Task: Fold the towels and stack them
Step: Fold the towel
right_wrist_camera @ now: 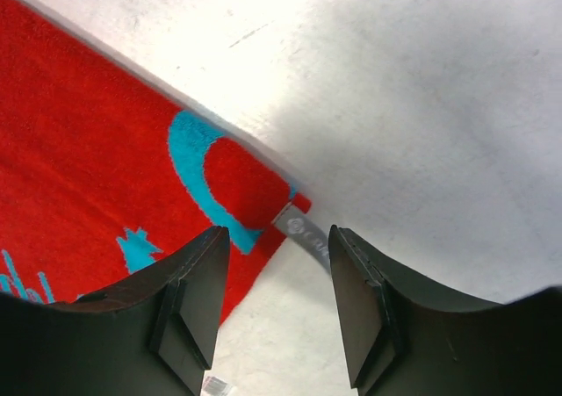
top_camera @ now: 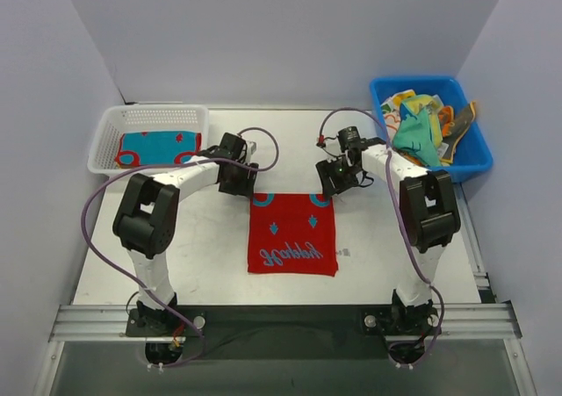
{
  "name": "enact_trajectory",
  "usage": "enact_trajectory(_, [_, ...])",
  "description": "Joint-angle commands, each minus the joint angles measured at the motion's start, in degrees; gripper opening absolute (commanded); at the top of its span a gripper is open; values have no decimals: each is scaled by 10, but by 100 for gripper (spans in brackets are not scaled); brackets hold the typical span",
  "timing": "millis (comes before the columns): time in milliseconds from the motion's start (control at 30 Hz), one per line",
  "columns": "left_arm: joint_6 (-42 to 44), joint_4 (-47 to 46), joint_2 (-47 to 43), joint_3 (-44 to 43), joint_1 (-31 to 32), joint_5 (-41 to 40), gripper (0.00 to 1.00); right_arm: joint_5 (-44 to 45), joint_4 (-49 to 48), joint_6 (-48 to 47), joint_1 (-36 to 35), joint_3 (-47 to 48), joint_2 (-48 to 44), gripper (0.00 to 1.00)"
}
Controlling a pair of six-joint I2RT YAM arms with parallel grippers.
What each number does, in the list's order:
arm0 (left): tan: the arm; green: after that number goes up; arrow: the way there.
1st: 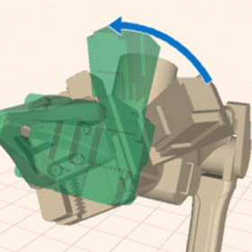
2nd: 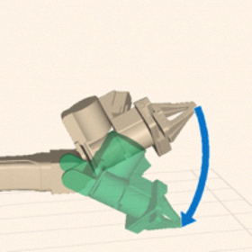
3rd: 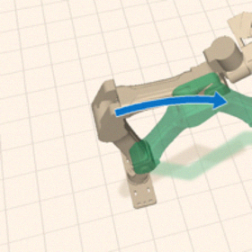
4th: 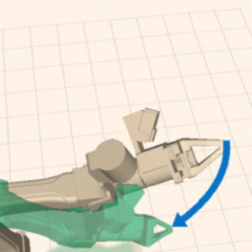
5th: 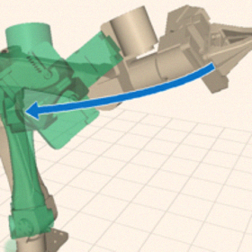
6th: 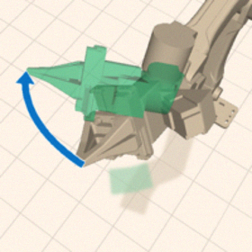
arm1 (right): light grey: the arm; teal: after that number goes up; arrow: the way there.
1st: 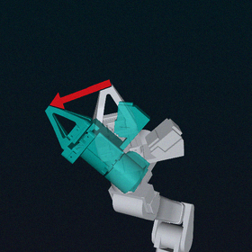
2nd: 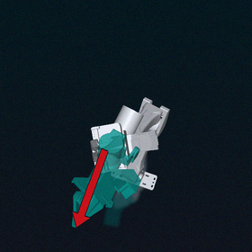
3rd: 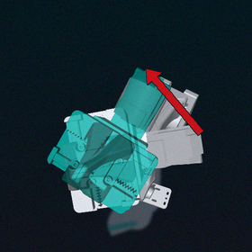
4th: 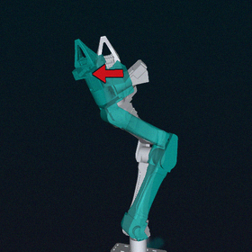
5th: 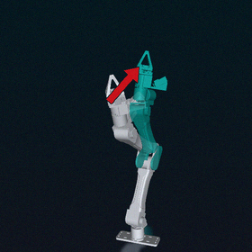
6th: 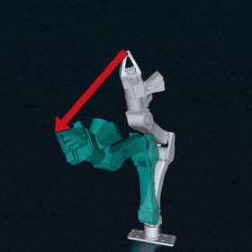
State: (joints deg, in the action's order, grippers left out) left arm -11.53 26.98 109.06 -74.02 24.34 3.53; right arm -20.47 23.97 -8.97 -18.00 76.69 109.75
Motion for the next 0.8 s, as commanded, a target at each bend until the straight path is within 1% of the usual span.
enact_trajectory(0, [18, 0, 8, -19, 4, 3, 66, -18, 6, -29, 7, 37, 11, 49])
enact_trajectory(67, [18, 0, 11, -20, 4, 1, 63, -12, 6, -31, 7, 39, 17, 47])
enact_trajectory(133, [19, 1, 14, -21, 4, -5, 63, -10, 6, -32, 9, 39, 25, 45])
enact_trajectory(167, [19, 0, 15, -21, 4, -8, 63, -11, 6, -32, 9, 39, 27, 41])
enact_trajectory(200, [19, 0, 18, -21, 4, -8, 62, -12, 6, -32, 9, 37, 33, 39])
enact_trajectory(367, [19, 0, 19, -22, 4, -14, 62, -5, 18, -36, 9, 36, 42, 33])
enact_trajectory(567, [19, 2, 16, -20, 5, -21, 62, -8, 48, -46, 8, 44, 61, 34])
enact_trajectory(767, [19, 5, 13, -18, 5, -31, 62, 29, 62, -59, 2, 38, 72, 34])
